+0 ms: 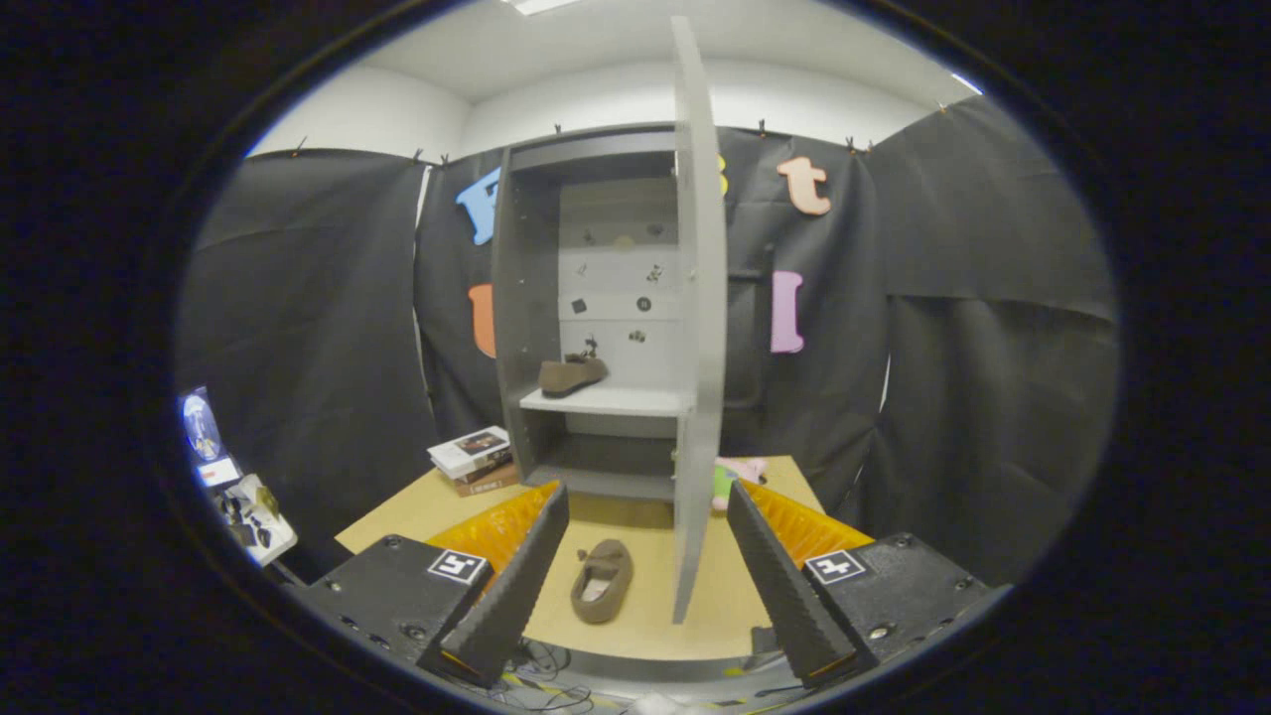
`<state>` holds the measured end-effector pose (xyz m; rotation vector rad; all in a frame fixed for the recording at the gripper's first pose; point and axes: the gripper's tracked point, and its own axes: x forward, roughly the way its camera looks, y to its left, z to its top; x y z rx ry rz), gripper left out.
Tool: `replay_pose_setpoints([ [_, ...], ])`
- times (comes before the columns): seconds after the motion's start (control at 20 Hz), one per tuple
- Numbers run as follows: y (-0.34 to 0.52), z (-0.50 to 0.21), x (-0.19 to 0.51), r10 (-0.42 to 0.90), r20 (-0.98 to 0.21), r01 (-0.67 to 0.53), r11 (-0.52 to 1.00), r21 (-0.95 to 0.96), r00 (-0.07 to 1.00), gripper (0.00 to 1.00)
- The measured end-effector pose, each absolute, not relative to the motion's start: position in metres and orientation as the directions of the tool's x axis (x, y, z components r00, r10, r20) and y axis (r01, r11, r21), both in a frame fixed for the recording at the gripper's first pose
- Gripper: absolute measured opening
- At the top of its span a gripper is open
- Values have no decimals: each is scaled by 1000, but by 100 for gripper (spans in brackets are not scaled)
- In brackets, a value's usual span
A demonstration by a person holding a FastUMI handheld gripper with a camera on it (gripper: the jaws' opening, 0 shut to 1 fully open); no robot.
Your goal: Open the shoe cabinet door, grab the shoes and put them into the shoe cabinet, then close the shoe cabinet door.
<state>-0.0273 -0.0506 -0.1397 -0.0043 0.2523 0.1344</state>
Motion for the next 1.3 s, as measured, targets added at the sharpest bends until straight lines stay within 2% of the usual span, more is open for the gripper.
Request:
replay_pose_setpoints([
  [0.3, 38, -256, -6, 144, -383, -162, 987, -14, 912, 100],
  [0.55, 76, -336, 36, 155, -465, -187, 982, -21, 872, 100],
  [1.0, 91, -471, 139, 129, -625, -148, 989, 21, 770, 100],
  [1.3, 95, -512, 188, 105, -684, -130, 991, 15, 722, 100],
])
